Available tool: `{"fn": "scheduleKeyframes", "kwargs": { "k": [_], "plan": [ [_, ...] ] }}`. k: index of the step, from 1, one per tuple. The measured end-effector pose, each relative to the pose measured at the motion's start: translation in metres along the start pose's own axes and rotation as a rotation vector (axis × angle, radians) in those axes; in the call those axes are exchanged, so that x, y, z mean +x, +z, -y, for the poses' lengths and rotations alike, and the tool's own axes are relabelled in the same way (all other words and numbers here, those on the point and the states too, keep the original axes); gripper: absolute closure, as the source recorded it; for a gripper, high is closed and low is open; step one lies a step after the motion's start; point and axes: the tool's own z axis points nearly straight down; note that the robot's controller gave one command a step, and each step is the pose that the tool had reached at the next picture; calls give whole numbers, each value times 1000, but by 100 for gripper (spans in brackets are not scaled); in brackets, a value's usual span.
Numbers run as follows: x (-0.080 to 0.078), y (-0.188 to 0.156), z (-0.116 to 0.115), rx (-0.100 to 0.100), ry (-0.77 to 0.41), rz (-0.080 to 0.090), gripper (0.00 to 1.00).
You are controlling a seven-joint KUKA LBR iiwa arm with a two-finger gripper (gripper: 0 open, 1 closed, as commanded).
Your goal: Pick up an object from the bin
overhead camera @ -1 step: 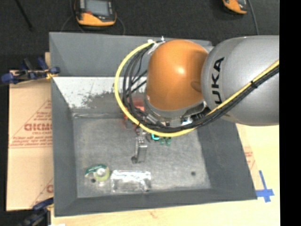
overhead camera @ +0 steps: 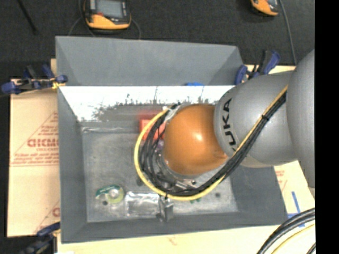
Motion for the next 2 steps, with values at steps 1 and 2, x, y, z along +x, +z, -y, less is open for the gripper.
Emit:
{"fn": "scheduleKeyframes", "kwargs": {
  "k": [1,2],
  "plan": [
    [-21,66,20,-1,-137,1,0],
    [-22,62,21,1,-132,6,100]
  ]
}}
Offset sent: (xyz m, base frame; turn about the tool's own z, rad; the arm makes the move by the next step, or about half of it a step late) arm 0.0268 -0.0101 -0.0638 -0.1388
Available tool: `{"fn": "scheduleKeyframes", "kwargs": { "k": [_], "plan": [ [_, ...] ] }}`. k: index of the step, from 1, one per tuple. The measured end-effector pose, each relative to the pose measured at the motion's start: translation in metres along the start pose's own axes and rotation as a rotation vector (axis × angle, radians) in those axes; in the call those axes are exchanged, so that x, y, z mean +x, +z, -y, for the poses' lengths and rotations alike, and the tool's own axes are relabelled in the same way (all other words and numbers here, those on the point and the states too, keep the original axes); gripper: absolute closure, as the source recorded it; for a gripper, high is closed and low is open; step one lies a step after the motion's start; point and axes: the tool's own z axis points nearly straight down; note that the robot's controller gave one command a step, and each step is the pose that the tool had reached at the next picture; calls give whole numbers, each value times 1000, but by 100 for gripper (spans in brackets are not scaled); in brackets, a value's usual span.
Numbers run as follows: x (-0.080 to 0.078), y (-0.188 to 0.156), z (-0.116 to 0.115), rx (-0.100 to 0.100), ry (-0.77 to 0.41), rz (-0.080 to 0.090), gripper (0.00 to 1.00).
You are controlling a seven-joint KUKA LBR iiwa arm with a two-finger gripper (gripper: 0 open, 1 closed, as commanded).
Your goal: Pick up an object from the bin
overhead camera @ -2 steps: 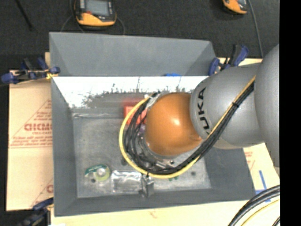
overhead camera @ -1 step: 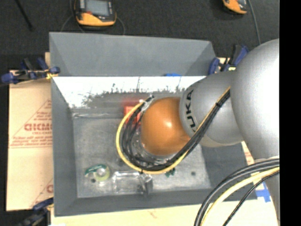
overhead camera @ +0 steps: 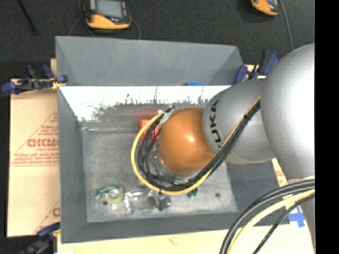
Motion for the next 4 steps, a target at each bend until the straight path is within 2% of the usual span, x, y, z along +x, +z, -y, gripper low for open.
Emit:
{"fn": "scheduleKeyframes", "kwargs": {
  "k": [1,2,3,4],
  "plan": [
    [-16,0,28,-4,159,1,100],
    [4,-1,63,1,-181,8,100],
    [2,-85,67,3,-198,4,100],
    [22,-199,52,3,-187,3,100]
  ]
}}
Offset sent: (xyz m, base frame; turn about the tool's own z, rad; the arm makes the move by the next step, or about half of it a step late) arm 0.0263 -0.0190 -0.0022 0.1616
